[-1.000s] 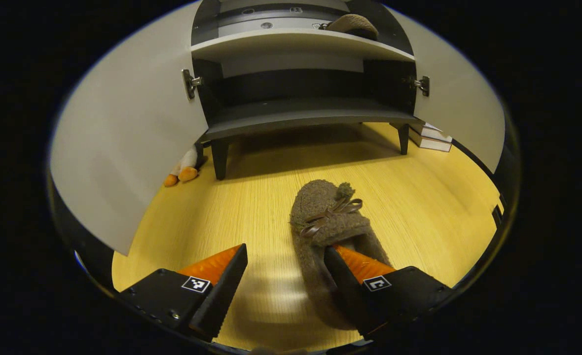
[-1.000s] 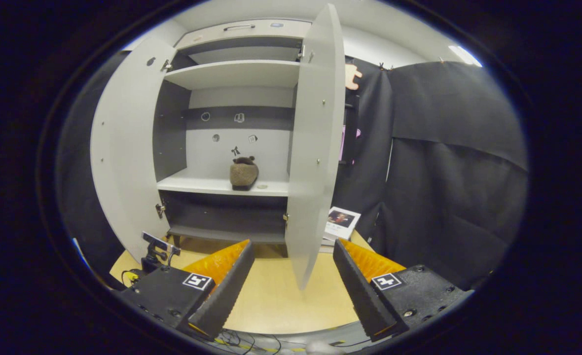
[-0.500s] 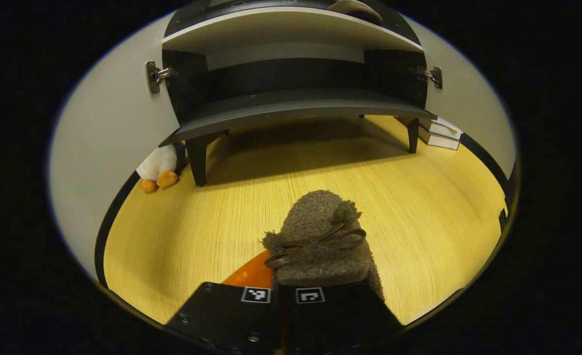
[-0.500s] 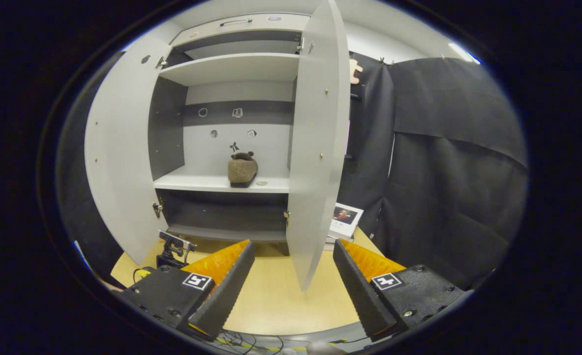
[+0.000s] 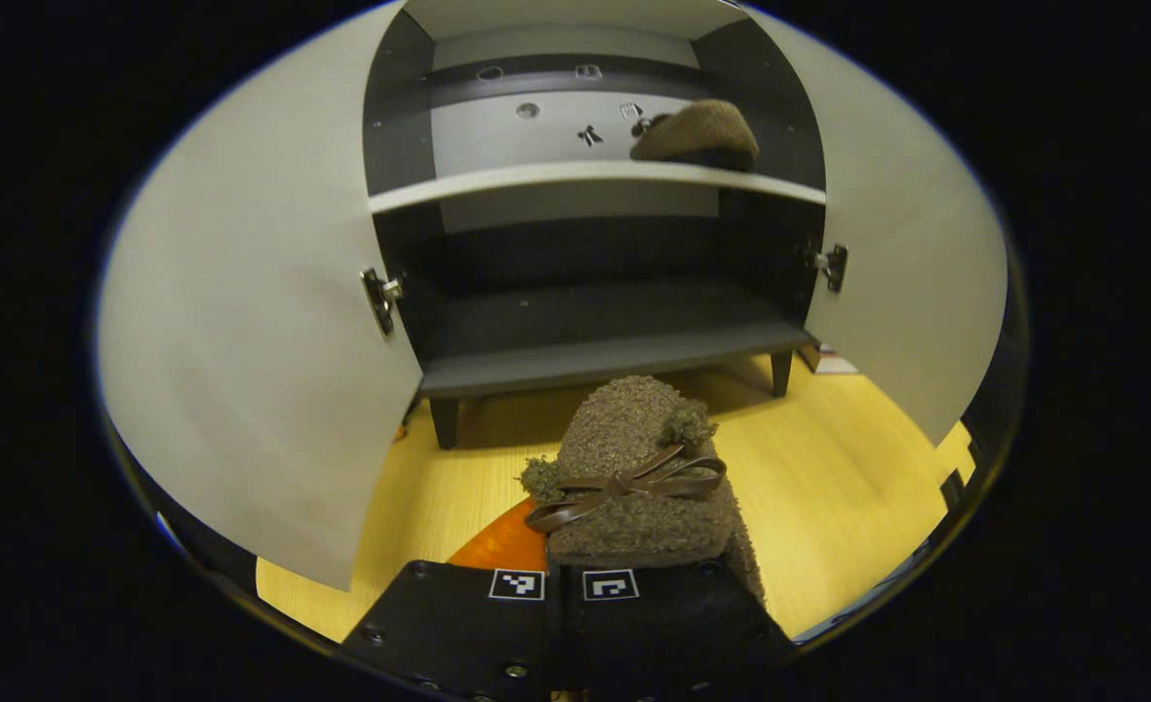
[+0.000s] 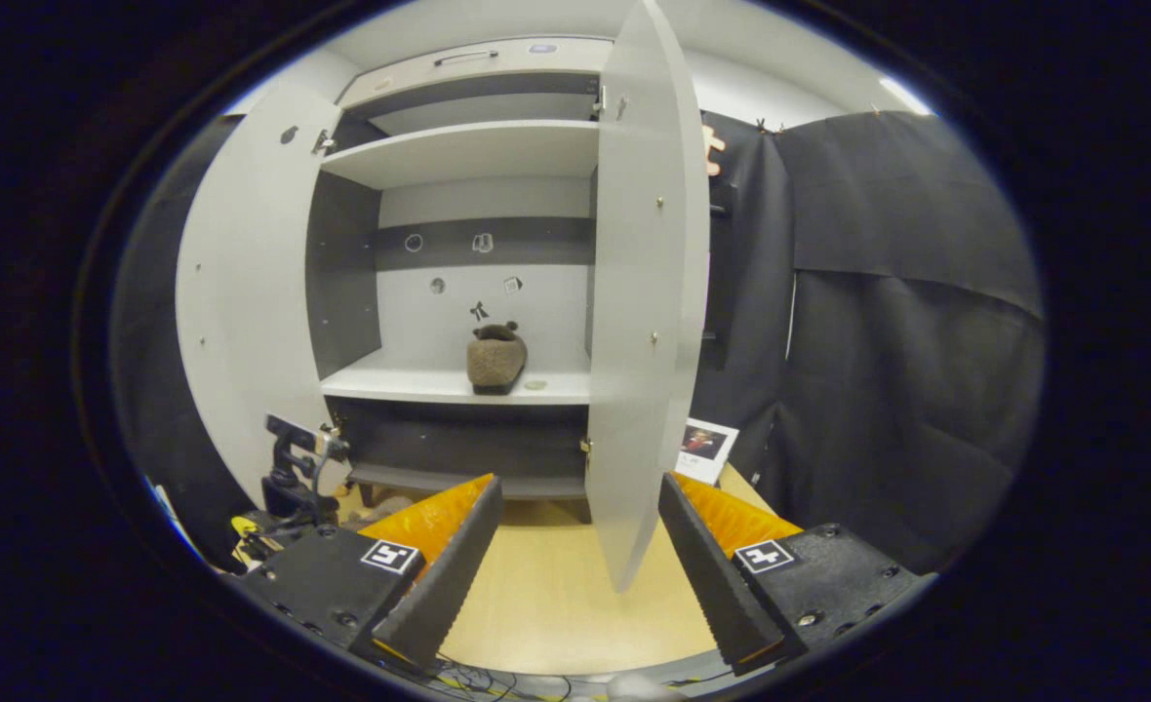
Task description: Grab one shoe with the right hand and put it into the shoe cabinet, grab the other shoe with the left hand and put it into the shoe cabinet; then close the right door with the right hand and the left door with the left hand.
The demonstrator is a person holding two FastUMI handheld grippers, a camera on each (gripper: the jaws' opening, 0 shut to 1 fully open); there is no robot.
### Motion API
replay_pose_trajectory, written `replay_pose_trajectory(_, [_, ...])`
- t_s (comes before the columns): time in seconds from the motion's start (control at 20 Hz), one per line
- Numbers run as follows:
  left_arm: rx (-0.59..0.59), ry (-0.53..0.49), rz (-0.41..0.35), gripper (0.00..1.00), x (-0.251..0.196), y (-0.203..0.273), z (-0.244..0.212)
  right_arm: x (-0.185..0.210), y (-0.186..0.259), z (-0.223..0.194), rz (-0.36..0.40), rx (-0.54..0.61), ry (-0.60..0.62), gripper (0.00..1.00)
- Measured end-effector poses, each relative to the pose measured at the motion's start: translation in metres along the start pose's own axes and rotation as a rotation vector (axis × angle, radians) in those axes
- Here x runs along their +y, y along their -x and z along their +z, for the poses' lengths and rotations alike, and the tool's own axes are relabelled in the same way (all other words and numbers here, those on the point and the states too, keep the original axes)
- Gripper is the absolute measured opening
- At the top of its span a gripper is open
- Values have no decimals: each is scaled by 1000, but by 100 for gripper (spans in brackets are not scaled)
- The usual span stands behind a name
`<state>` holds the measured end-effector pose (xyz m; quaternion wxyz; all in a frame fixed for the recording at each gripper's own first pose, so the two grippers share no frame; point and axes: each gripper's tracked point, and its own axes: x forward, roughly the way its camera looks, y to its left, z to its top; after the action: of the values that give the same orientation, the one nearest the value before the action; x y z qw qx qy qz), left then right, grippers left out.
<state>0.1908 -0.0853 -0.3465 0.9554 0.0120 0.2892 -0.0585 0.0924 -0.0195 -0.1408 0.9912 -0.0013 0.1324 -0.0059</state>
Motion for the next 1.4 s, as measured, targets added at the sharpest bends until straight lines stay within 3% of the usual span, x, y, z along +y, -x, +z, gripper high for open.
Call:
replay_pose_trajectory(0.3, [-158, 0, 55, 0, 19, 12, 131, 4, 0, 10, 42, -20, 3, 100])
replay_pose_trajectory(0.7, [-325, -7, 104, 0, 45, -50, 312, 0, 5, 27, 58, -69, 5, 100])
replay_pose_trajectory(0.75, [-335, -10, 116, 0, 37, -36, 319, 1, 7, 28, 62, -72, 0, 100])
replay_pose_trajectory(0.85, [-355, -10, 125, 0, 46, -72, 350, 2, 7, 27, 62, -71, 2, 100])
replay_pose_trajectory(0.9, [-367, -19, 137, 9, 47, -82, 364, 3, 7, 27, 65, -70, 3, 100])
replay_pose_trajectory(0.95, [-363, -26, 145, 0, 48, -95, 374, 4, 8, 26, 67, -66, 4, 100])
replay_pose_trajectory(1.05, [-341, -35, 151, 0, 48, -122, 387, 6, 10, 27, 68, -70, 5, 100])
replay_pose_trajectory(1.2, [-302, -48, 178, 0, 53, -158, 398, 5, 11, 24, 66, -63, 7, 100])
replay_pose_trajectory(1.4, [-185, -48, 185, 0, 58, -197, 380, -1, 14, 17, 49, -39, 2, 100])
